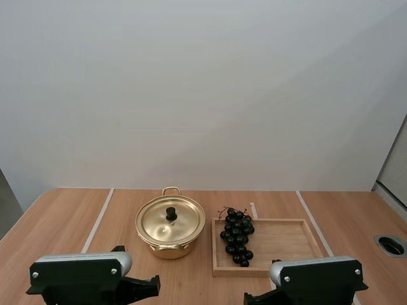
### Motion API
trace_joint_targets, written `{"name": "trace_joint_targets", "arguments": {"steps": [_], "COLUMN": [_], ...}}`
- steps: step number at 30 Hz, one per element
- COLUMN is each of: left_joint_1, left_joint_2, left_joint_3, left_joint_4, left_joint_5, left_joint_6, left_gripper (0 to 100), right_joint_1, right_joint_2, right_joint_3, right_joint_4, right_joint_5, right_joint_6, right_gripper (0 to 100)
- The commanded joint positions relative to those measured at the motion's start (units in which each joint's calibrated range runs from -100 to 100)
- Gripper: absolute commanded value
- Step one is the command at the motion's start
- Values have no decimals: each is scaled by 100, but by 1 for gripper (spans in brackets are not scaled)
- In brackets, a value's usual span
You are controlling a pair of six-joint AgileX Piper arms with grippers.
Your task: Open the lid, put the grape in the pot, and close it
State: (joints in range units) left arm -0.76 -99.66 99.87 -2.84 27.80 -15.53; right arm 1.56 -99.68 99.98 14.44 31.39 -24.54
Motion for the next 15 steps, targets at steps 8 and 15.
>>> {"name": "trace_joint_targets", "arguments": {"steps": [8, 15], "left_joint_1": [7, 7], "left_joint_2": [-34, -34], "left_joint_3": [-662, -1718], "left_joint_4": [31, 31], "left_joint_5": [13, 13], "left_joint_6": [-80, 123], "left_gripper": [0, 0], "right_joint_1": [-25, -25], "right_joint_2": [-32, -32], "right_joint_3": [-255, -1364], "right_joint_4": [-18, -38], "right_joint_5": [284, 937], "right_joint_6": [-187, -188], "right_gripper": [0, 0]}}
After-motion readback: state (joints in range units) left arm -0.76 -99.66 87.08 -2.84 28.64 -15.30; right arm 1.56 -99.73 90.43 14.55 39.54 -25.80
